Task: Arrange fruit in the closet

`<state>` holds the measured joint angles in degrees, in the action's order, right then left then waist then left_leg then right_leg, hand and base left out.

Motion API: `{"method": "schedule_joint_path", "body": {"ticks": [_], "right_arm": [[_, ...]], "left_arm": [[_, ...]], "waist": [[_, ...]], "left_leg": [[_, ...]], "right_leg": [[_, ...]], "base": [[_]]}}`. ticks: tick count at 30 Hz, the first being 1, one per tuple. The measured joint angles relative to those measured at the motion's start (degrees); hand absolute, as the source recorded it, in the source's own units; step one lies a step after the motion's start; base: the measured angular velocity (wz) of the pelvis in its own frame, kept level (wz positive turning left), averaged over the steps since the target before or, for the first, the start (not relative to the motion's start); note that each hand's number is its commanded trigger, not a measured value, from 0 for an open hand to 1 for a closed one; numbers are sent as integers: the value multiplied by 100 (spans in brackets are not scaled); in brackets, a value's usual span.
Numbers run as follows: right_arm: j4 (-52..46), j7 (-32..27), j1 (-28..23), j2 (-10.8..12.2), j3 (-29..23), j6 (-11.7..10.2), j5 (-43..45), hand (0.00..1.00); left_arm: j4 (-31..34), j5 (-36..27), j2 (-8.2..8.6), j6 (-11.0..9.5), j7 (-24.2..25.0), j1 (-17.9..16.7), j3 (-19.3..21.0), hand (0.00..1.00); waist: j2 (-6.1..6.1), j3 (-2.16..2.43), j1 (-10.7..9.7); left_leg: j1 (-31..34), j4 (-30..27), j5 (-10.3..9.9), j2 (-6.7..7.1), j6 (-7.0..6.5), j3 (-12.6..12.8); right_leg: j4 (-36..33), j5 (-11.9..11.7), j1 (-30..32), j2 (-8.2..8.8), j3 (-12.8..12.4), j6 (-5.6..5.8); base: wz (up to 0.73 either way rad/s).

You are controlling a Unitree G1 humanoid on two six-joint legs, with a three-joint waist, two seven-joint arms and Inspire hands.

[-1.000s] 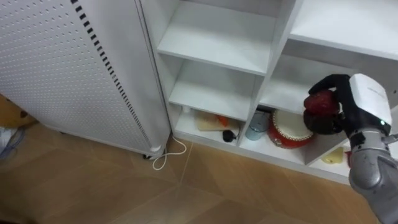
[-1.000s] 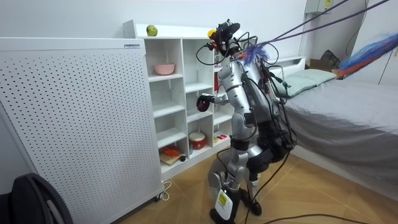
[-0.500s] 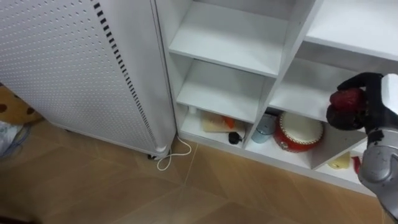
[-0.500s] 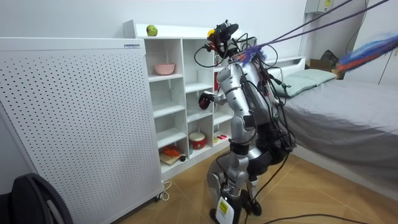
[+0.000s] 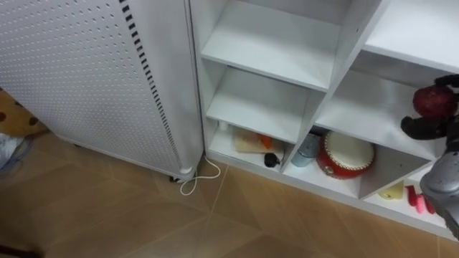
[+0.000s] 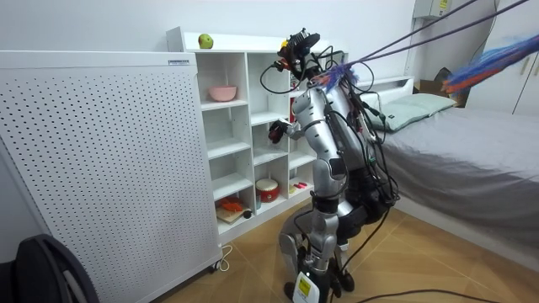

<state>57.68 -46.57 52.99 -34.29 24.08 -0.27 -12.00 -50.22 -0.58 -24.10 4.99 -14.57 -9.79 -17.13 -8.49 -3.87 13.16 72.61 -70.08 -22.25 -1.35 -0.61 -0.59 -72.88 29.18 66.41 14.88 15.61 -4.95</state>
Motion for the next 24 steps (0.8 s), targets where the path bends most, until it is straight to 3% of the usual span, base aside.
{"method": "schedule_joint_path", "body": {"ticks": [24], "right_arm": [[-97,-273,46,-9,-4,56,-803,0]], "left_arm": [[47,-105,-6,29,-280,-114,13,0]], "waist": [[8,3,61]], "left_leg": [[-9,-44,-45,5,-53,27]], "right_leg": [[24,1,-40,17,16,41]], "base": [[0]]}}
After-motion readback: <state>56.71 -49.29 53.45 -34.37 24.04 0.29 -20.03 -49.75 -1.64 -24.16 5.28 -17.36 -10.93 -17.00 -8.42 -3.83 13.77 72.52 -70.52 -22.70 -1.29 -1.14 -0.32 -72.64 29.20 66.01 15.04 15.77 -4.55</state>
